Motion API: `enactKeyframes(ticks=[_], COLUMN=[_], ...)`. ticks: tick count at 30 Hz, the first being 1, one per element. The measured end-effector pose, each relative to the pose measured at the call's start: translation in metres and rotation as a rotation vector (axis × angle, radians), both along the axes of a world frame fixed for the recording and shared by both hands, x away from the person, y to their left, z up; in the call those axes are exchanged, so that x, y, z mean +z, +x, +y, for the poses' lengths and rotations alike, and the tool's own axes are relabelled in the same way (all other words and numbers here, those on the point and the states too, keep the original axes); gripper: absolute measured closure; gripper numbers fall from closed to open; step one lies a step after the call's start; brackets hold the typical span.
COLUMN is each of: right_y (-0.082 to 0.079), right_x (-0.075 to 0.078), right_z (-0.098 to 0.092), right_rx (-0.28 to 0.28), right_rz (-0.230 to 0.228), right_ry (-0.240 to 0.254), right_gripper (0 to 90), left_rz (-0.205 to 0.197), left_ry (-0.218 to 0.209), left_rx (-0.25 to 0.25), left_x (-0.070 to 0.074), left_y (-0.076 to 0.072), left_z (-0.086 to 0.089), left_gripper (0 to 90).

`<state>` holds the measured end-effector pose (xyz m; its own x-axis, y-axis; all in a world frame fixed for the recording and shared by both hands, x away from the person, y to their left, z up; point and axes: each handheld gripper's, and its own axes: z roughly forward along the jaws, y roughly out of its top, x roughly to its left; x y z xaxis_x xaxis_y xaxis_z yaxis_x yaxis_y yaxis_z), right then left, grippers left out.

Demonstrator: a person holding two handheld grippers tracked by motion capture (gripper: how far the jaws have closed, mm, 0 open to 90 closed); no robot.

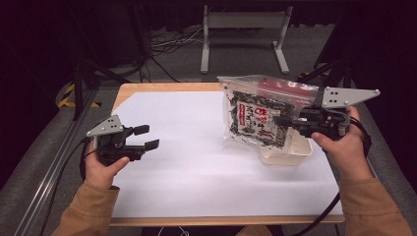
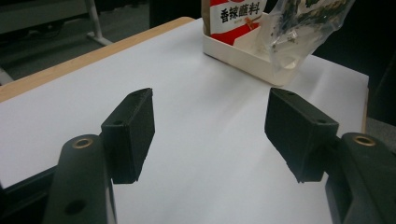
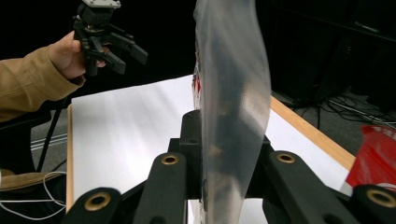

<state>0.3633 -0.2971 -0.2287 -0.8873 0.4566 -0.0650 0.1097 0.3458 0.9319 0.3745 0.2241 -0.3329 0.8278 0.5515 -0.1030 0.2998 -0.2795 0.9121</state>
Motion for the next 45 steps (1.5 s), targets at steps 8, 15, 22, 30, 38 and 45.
enactKeyframes(ticks=[8,15,22,30,38,45], right_y=[0.005,0.013,0.021,0.024,0.023,0.022], right_x=[0.006,0.001,-0.009,-0.021,-0.029,-0.037], right_z=[-0.01,-0.024,-0.039,-0.053,-0.06,-0.058], right_rx=[-0.052,-0.139,-0.216,-0.286,-0.35,-0.39], right_rz=[-0.032,-0.067,-0.09,-0.073,-0.049,-0.036], right_ry=[0.01,0.006,0.017,0.007,-0.015,-0.049], right_gripper=[75.6,75.6,75.6,75.6,75.6,75.5], left_rz=[-0.005,-0.007,0.0,0.003,0.002,0.023], left_ry=[0.005,0.004,0.001,0.002,0.012,0.014], left_rx=[0.025,0.034,0.038,0.04,0.039,0.039], left_x=[-0.008,-0.015,-0.018,-0.019,-0.02,-0.021], left_y=[0.004,0.007,0.009,0.01,0.011,0.011], left_z=[0.006,0.007,0.007,0.006,0.006,0.005], left_gripper=[33.7,32.5,32.3,32.1,31.8,31.4])
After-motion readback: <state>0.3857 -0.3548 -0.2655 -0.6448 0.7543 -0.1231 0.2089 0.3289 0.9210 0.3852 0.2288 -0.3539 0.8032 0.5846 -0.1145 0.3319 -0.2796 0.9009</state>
